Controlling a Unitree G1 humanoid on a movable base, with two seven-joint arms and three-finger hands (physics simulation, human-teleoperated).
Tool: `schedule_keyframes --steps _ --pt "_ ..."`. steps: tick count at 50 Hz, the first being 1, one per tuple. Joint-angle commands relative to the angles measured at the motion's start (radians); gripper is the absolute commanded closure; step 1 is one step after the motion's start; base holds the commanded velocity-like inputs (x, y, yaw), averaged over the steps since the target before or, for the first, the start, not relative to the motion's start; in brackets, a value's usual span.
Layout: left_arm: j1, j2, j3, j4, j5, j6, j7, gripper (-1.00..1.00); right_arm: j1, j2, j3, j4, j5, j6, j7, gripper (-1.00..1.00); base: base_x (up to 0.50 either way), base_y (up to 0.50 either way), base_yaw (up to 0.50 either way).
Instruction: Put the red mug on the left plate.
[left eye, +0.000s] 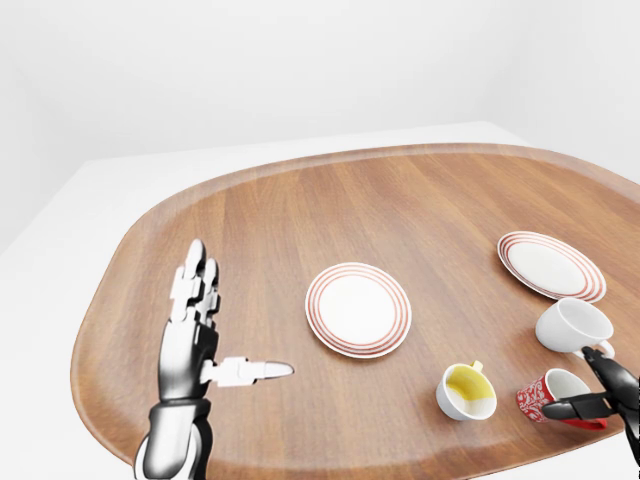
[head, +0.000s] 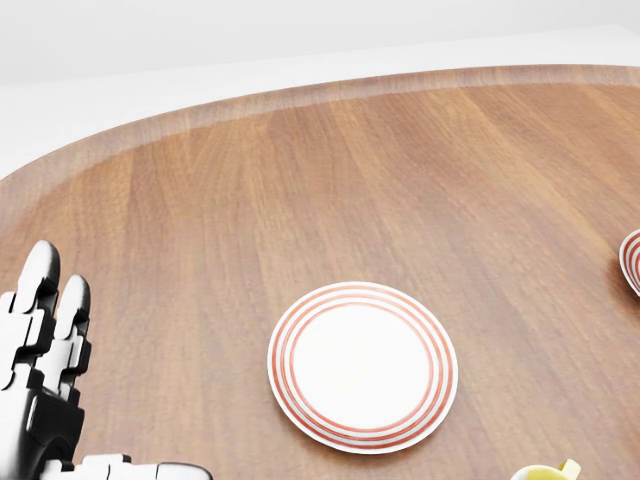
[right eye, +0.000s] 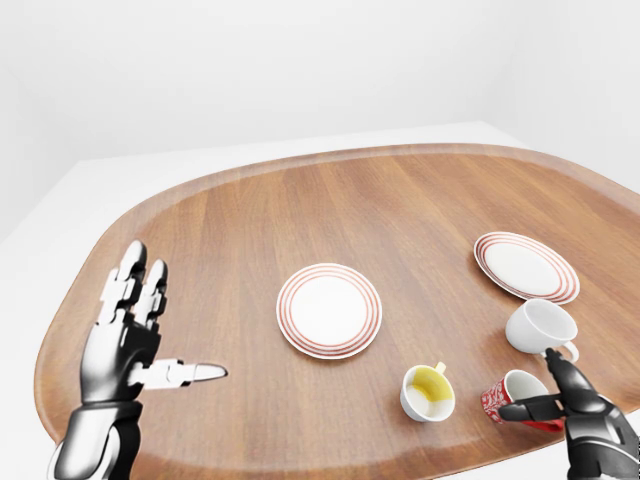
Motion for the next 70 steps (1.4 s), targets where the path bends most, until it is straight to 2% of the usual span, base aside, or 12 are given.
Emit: schedule_keyframes --steps 1,3,4,5,14,27,34,41,49,54,60,70 --pt "0.007 -0.002 0.001 0.001 -0.001 -0.008 -0.003 -1.0 -0.025 0.004 0.023 0.051 0.009 0.0 -0.014 -1.0 0.0 0.0 0.0" --pt "0.005 -0.001 -0.001 0.0 0.001 -0.005 -0.003 -1.0 -0.019 0.004 0.027 0.058 0.013 0.0 -0.018 -0.38 0.0 0.0 0.0" --pt "0.005 -0.001 -0.001 0.0 0.001 -0.004 -0.003 -1.0 -0.019 0.004 0.028 0.059 0.014 0.0 -0.018 -0.38 0.0 0.0 0.0" --pt "0.004 -0.001 -0.002 -0.001 0.002 -0.002 -0.003 -1.0 -0.013 0.003 0.026 0.061 0.019 0.0 -0.02 1.0 0.0 0.0 0.0" --pt "-0.023 0.002 -0.008 -0.01 0.009 0.036 0.006 -1.0 0.008 0.006 0.042 0.093 0.038 0.0 -0.012 1.0 0.0 0.0 0.0" --pt "-0.005 0.003 -0.009 0.002 0.007 0.005 0.006 -1.0 0.058 0.029 -0.043 -0.386 -0.052 0.0 0.093 1.0 0.0 0.0 0.0" --pt "-0.006 0.004 -0.011 0.007 0.008 0.004 0.005 -1.0 -0.281 0.083 0.064 -0.646 -0.384 0.0 0.242 1.0 0.0 0.0 0.0" --pt "-0.01 0.005 -0.009 0.02 0.009 -0.002 0.002 -1.0 -0.781 0.185 0.22 -0.37 -0.581 0.0 0.197 1.0 0.0 0.0 0.0" --pt "-0.004 0.005 0.013 0.034 -0.012 -0.018 -0.014 -1.0 -1.071 0.324 0.276 0.008 -0.606 0.0 -0.001 1.0 0.0 0.0 0.0" --pt "0.0 0.003 0.026 0.021 -0.021 -0.01 -0.028 -1.0 -1.125 0.392 0.305 0.113 -0.605 0.0 -0.06 1.0 0.0 0.0 0.0" --pt "0.038 -0.007 0.049 0.038 -0.04 -0.062 -0.058 -1.0 -1.137 0.469 0.323 0.181 -0.605 0.0 -0.088 1.0 0.0 0.0 0.0" --pt "0.031 -0.014 0.052 0.035 -0.032 -0.054 -0.07 -1.0 -1.086 0.592 0.346 0.229 -0.61 0.0 -0.101 1.0 0.0 0.0 0.0"
